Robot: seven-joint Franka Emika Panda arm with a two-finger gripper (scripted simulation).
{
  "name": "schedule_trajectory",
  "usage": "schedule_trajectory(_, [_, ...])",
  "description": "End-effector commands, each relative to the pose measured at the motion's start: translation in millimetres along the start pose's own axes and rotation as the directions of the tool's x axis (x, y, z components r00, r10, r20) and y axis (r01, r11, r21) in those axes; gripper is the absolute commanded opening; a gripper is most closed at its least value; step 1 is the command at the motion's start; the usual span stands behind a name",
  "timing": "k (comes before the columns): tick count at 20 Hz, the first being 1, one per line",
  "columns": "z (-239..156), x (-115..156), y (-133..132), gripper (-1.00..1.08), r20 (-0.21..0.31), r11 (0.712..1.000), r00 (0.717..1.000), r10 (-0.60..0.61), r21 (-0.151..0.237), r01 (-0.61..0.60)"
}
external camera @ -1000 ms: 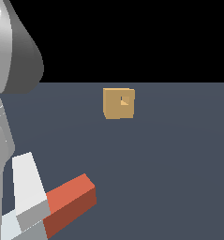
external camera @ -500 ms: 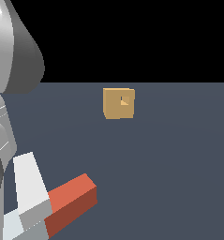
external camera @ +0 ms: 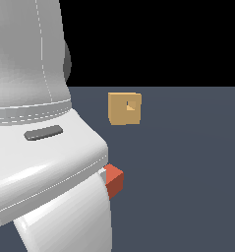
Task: Insert the peg into the horizontal hole in a box.
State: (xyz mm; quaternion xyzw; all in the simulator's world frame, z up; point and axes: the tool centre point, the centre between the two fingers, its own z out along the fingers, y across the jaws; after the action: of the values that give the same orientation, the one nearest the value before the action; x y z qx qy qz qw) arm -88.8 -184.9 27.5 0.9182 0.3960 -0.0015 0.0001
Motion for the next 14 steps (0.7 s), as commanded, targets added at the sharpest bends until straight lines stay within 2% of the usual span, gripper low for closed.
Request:
schedule_trajectory(1, [-5.1, 24.8, 3.4, -1.0, 0.0, 0.999, 0.999, -0.051, -0.002, 0.051])
schedule_trajectory(7, [-17.6, 101.2, 4.7, -1.0, 0.001, 0.977, 0.977, -0.211, -0.003, 0.211])
schedule_trajectory(14, [-33.3, 197.4, -11.5, -1.0, 0.001, 0.914, 0.914, -0.406, -0.004, 0.406])
